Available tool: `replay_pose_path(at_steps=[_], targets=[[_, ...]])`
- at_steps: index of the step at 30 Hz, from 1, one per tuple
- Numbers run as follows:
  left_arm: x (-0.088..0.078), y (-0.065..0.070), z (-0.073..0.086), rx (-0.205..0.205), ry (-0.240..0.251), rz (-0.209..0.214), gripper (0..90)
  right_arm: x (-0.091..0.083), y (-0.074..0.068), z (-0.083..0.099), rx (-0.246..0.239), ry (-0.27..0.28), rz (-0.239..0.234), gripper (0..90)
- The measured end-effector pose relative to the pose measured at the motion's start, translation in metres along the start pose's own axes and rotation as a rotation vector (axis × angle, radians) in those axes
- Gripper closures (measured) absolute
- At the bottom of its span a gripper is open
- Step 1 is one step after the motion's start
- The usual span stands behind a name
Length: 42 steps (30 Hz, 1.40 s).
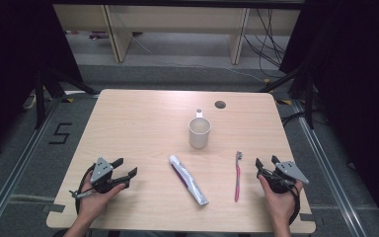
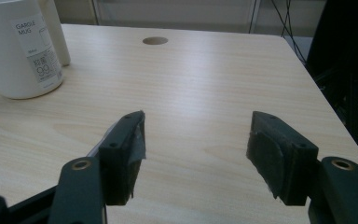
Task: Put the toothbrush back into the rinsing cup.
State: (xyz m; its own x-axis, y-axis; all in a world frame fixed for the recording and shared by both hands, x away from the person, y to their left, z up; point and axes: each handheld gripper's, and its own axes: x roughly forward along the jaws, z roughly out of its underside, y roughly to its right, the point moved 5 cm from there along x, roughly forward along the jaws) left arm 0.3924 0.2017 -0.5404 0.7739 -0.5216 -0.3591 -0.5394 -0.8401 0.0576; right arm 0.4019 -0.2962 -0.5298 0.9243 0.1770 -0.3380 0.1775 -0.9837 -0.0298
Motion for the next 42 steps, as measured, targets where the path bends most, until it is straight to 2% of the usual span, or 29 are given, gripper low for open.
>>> replay_pose_path(at_steps=[2, 5, 6, 7, 8, 9, 13, 16, 17, 18, 20, 22, 24, 25, 26, 27, 29, 30, 32, 33, 34, 35, 36, 37, 38, 39, 40, 41, 42], targets=[[0.0, 0.0, 0.0, -0.001, -0.008, -0.005, 31.5, 0.0, 0.001, 0.001, -0.017, -0.023, -0.015, 37.4], [0.0, 0.0, 0.0, -0.001, -0.008, -0.01, 31.6, 0.002, 0.002, 0.0, -0.024, -0.023, 0.014, 37.3], [0.0, 0.0, 0.0, 0.0, -0.008, -0.009, 31.6, 0.001, 0.0, 0.001, 0.005, -0.049, -0.006, 38.1], [0.0, 0.0, 0.0, 0.0, -0.007, -0.01, 31.6, 0.003, 0.003, 0.001, -0.016, -0.037, 0.015, 39.4], [0.0, 0.0, 0.0, 0.0, -0.007, -0.01, 31.6, 0.003, 0.001, 0.001, 0.021, -0.043, 0.0, 40.1], [0.0, 0.001, 0.0, -0.001, 0.008, 0.002, 31.5, 0.002, 0.004, 0.001, -0.005, -0.066, 0.006, 41.5], [-0.002, 0.001, 0.0, 0.008, 0.005, 0.0, 31.6, 0.005, 0.004, 0.003, 0.065, -0.088, 0.024, 44.4], [0.0, 0.003, 0.0, 0.023, 0.004, 0.006, 31.7, 0.004, 0.005, 0.004, 0.038, -0.105, 0.027, 44.0], [0.0, 0.003, 0.0, 0.029, -0.006, 0.003, 31.8, 0.004, 0.002, 0.004, 0.07, -0.114, 0.029, 43.3], [0.0, 0.004, 0.0, 0.028, -0.008, 0.005, 31.8, 0.004, 0.004, 0.003, 0.046, -0.115, 0.026, 42.7], [0.001, 0.004, 0.0, 0.026, -0.003, 0.008, 31.8, 0.004, 0.001, 0.004, 0.069, -0.132, 0.028, 41.9], [0.0, 0.003, 0.0, 0.025, -0.009, -0.001, 31.8, 0.006, 0.002, 0.004, 0.026, -0.133, 0.023, 41.3], [0.0, 0.003, 0.0, 0.021, -0.005, 0.001, 31.7, 0.007, 0.002, 0.005, 0.018, -0.141, 0.033, 41.3], [0.0, 0.003, 0.0, 0.019, -0.005, 0.001, 31.7, 0.007, -0.001, 0.005, 0.054, -0.161, 0.022, 41.3], [0.0, 0.003, 0.0, 0.017, -0.003, 0.001, 31.7, 0.009, 0.002, 0.005, 0.015, -0.165, 0.025, 41.6], [0.0, 0.003, 0.0, 0.016, -0.002, 0.001, 31.6, 0.01, 0.0, 0.005, 0.037, -0.169, 0.013, 41.7], [0.0, 0.002, 0.0, 0.016, -0.003, 0.0, 31.6, 0.011, 0.002, 0.006, 0.016, -0.185, 0.029, 42.0], [0.0, 0.003, 0.0, 0.017, -0.004, 0.002, 31.7, 0.01, 0.0, 0.005, 0.027, -0.23, 0.022, 43.4], [0.0, 0.003, 0.0, 0.017, -0.004, 0.002, 31.6, 0.01, 0.0, 0.003, 0.037, -0.245, 0.006, 46.7], [0.0, 0.003, 0.0, 0.016, -0.003, 0.002, 31.6, 0.008, 0.0, 0.001, 0.036, -0.283, 0.021, 48.4], [0.0, 0.002, 0.0, 0.015, -0.004, 0.002, 31.6, 0.008, -0.005, 0.0, 0.09, -0.301, 0.026, 50.3], [0.0, 0.002, 0.0, 0.015, -0.004, 0.002, 31.6, 0.007, -0.001, -0.002, 0.03, -0.345, 0.03, 52.0], [0.0, 0.002, 0.0, 0.013, -0.005, 0.002, 31.6, 0.008, -0.003, -0.003, 0.044, -0.388, 0.028, 53.1], [0.0, 0.002, 0.0, 0.013, -0.005, 0.002, 31.6, 0.008, -0.003, -0.003, 0.044, -0.388, 0.028, 53.1], [0.0, 0.002, 0.0, 0.015, -0.004, 0.003, 31.6, 0.008, -0.007, -0.007, 0.06, -0.487, 0.023, 57.2], [0.0, 0.003, 0.0, 0.016, -0.004, 0.003, 31.6, 0.008, -0.005, -0.008, 0.019, -0.54, 0.002, 58.7], [0.0, 0.003, 0.0, 0.017, -0.004, 0.003, 31.6, 0.007, -0.011, -0.011, 0.075, -0.609, 0.012, 60.1], [0.0, 0.003, 0.0, 0.016, -0.004, 0.003, 31.6, 0.008, -0.013, -0.013, 0.082, -0.644, 0.027, 61.3], [0.0, 0.003, 0.0, 0.016, -0.004, 0.004, 31.6, 0.008, -0.015, -0.015, 0.078, -0.69, 0.005, 61.4]])
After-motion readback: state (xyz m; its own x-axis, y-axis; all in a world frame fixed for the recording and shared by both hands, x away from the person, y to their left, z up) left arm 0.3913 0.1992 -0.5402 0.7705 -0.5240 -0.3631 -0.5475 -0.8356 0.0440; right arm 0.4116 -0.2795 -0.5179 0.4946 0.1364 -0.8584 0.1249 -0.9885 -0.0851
